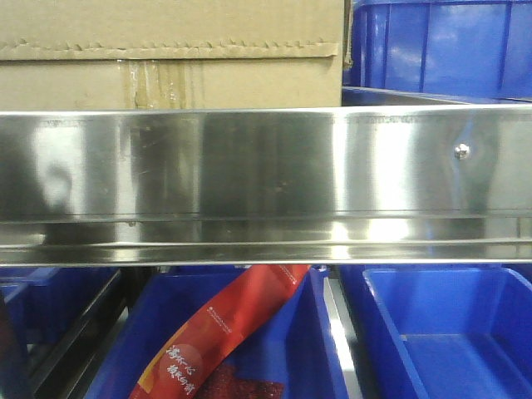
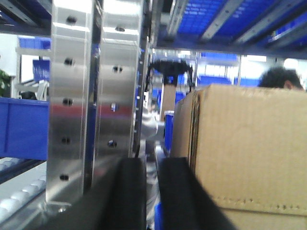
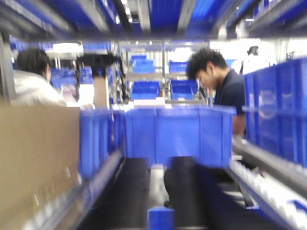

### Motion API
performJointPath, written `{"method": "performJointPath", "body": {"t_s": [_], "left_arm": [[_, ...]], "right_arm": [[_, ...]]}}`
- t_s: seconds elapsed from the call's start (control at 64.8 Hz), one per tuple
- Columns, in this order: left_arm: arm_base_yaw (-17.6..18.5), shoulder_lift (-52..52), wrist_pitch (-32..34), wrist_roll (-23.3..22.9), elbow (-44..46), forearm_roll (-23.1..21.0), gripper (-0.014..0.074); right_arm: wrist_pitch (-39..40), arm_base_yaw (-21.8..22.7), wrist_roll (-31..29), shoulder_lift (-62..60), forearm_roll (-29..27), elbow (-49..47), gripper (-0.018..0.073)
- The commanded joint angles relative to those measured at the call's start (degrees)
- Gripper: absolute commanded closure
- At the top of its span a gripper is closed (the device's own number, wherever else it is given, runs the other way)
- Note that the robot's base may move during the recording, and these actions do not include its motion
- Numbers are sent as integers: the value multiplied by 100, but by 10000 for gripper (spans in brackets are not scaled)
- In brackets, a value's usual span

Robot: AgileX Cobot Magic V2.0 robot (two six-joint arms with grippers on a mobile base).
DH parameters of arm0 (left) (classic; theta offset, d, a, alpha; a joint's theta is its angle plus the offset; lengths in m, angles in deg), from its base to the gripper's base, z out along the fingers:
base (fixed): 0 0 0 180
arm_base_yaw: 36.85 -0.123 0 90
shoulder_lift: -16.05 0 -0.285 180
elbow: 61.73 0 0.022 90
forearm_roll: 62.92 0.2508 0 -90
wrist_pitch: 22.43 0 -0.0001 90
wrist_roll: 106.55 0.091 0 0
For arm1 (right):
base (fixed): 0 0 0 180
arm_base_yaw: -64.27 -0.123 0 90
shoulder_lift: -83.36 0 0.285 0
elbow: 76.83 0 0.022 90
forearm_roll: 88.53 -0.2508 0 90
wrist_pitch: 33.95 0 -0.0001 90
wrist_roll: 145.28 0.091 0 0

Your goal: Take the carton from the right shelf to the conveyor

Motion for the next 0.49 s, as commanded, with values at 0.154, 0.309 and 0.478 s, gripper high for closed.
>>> {"method": "performJointPath", "body": {"t_s": [0.154,0.309,0.478], "left_arm": [[24,789,-552,18,1201,125,146],[172,1568,-1255,18,2030,-34,135],[859,2586,-2144,31,3242,-2,157]], "right_arm": [[-295,3,-15,1255,-129,-1022,10],[-254,-191,-15,1936,-169,-1597,1],[-1082,-892,-15,2839,-378,-2700,1]]}}
